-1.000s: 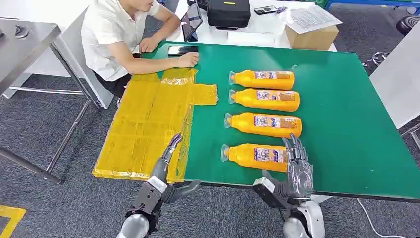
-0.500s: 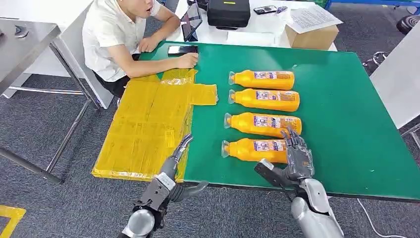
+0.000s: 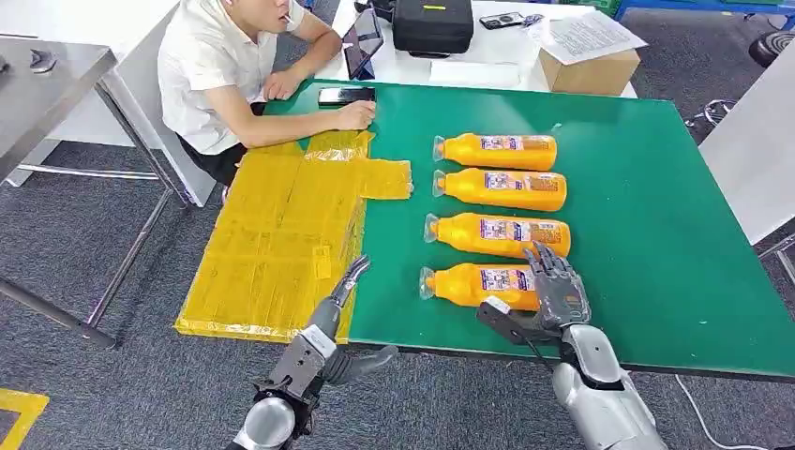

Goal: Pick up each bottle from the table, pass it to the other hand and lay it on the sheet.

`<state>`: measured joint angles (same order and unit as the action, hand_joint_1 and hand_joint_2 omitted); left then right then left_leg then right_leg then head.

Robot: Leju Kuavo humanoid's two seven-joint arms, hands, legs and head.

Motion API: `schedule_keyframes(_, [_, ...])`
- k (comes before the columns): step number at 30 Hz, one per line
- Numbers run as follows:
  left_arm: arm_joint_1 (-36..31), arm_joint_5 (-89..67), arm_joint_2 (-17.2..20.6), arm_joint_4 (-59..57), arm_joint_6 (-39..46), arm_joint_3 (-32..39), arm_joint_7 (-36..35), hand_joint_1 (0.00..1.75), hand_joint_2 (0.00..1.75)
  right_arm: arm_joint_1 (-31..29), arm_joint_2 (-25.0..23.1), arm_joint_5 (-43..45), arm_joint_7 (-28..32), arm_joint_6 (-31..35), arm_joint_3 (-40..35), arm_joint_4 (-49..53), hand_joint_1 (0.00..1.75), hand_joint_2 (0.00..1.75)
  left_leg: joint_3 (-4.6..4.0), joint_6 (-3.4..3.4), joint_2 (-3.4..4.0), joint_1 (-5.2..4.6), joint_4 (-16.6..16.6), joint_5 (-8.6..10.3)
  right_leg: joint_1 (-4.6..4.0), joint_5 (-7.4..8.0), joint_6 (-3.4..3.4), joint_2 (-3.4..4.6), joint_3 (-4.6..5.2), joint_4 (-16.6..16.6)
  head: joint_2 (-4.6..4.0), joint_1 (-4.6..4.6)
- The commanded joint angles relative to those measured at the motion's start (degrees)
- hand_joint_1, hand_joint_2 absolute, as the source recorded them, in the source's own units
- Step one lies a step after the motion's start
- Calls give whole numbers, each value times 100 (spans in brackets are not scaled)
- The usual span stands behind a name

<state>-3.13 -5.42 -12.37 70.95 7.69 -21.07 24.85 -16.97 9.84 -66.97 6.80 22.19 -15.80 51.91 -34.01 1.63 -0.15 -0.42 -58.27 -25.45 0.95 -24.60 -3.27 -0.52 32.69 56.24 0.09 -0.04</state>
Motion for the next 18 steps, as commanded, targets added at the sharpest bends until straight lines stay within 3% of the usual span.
schedule_keyframes(1, [106, -58, 80, 194, -25, 10, -105, 0, 175, 298, 501, -262, -468, -707, -669, 452, 0, 175, 18, -11, -4, 6, 4, -5, -6, -6, 12, -2, -19, -6, 0, 0])
schedule_keyframes(3, [122, -83, 68, 223, -41, 35, -118, 0, 175, 358, 633, -236, -560, -954, -736, 567, 0, 175, 21, -6, -15, 3, 4, -1, -3, -5, 7, -14, -22, -7, 0, 0])
schedule_keyframes(4, [124, -92, 68, 226, -53, 31, -119, 0, 175, 346, 709, -166, -566, -1149, -783, 572, 94, 175, 25, -10, -17, 7, 3, -2, -7, -6, 12, -15, -27, -10, 0, 0])
schedule_keyframes(5, [125, -94, 64, 227, -60, 29, -120, 0, 175, 347, 748, -136, -575, -1212, -804, 586, 173, 175, 22, -8, -18, 5, 2, -1, -4, -5, 9, -16, -24, -8, 0, 2])
schedule_keyframes(9, [105, -119, 54, 205, -73, 19, -124, 0, 175, 335, 870, 80, -578, -1589, -923, 622, 175, 175, 25, -7, -11, 3, 3, -1, -3, -3, 8, -8, -25, -7, 0, 2])
schedule_keyframes(18, [139, -168, 53, 222, -66, 20, -131, 0, 175, 568, 941, 352, -634, -1684, -845, 777, 175, 175, 49, -10, -18, 6, 7, -1, -7, -3, 12, -14, -51, -17, 0, 0])
